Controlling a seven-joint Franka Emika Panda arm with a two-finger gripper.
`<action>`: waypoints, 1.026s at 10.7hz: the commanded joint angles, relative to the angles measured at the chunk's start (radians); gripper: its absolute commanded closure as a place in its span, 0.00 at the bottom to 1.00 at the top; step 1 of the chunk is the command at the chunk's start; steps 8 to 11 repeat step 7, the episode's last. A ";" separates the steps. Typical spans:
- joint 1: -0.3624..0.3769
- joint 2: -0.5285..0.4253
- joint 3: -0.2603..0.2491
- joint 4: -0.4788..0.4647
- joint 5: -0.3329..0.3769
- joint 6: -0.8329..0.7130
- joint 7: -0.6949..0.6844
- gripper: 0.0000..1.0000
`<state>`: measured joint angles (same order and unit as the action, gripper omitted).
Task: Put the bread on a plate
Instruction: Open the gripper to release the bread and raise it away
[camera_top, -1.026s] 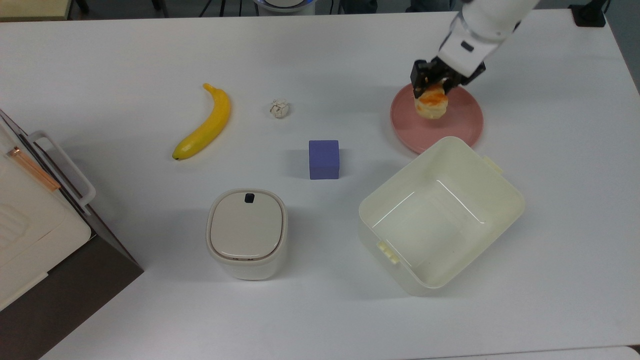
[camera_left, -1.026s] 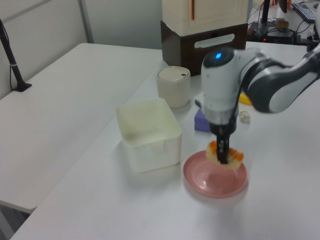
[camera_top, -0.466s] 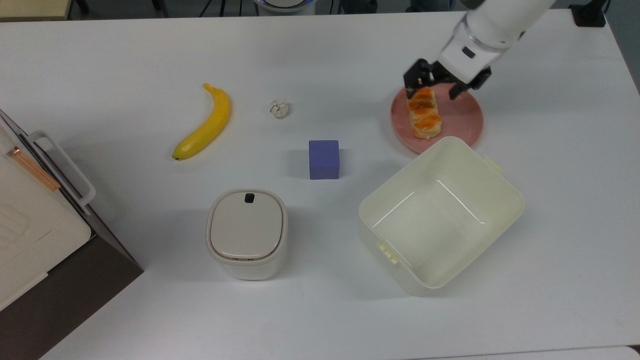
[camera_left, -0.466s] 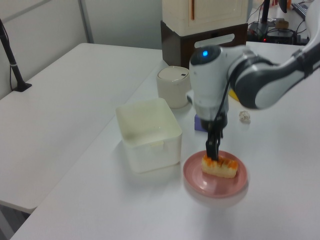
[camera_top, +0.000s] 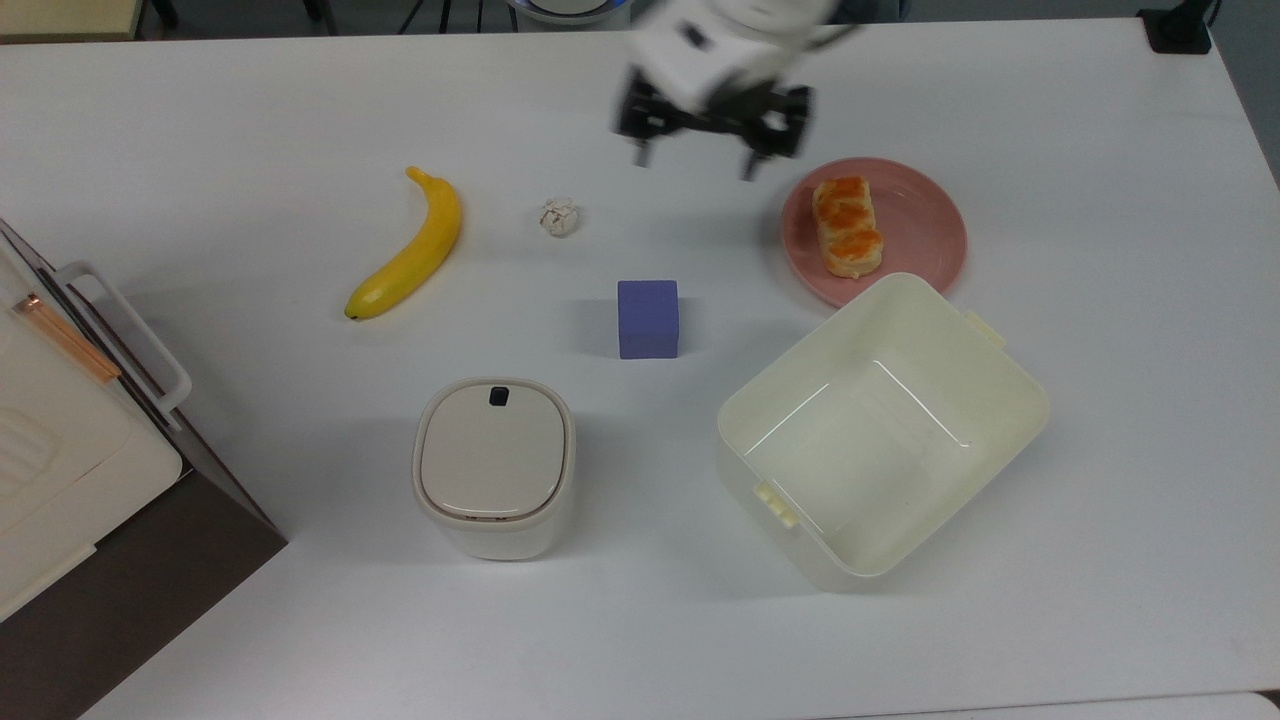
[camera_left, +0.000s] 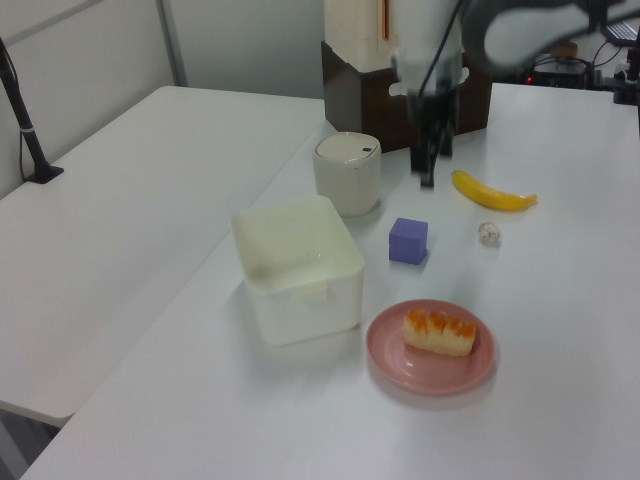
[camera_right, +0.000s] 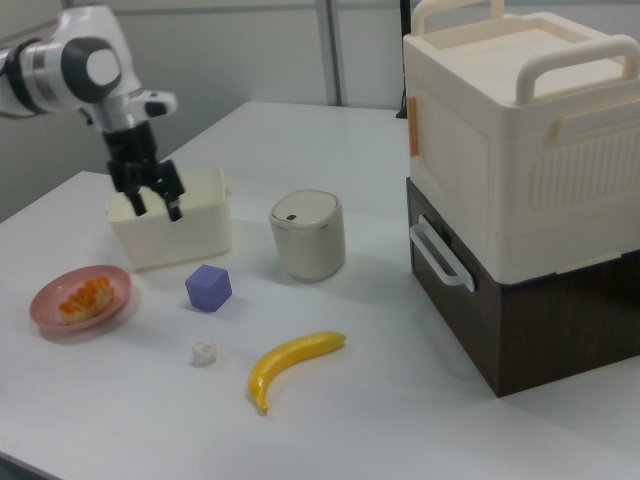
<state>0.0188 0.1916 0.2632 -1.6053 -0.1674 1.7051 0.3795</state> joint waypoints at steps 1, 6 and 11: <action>-0.070 -0.110 -0.090 -0.021 0.076 -0.084 -0.230 0.00; -0.100 -0.112 -0.168 0.041 0.117 -0.104 -0.246 0.00; -0.105 -0.112 -0.170 0.041 0.118 -0.105 -0.255 0.00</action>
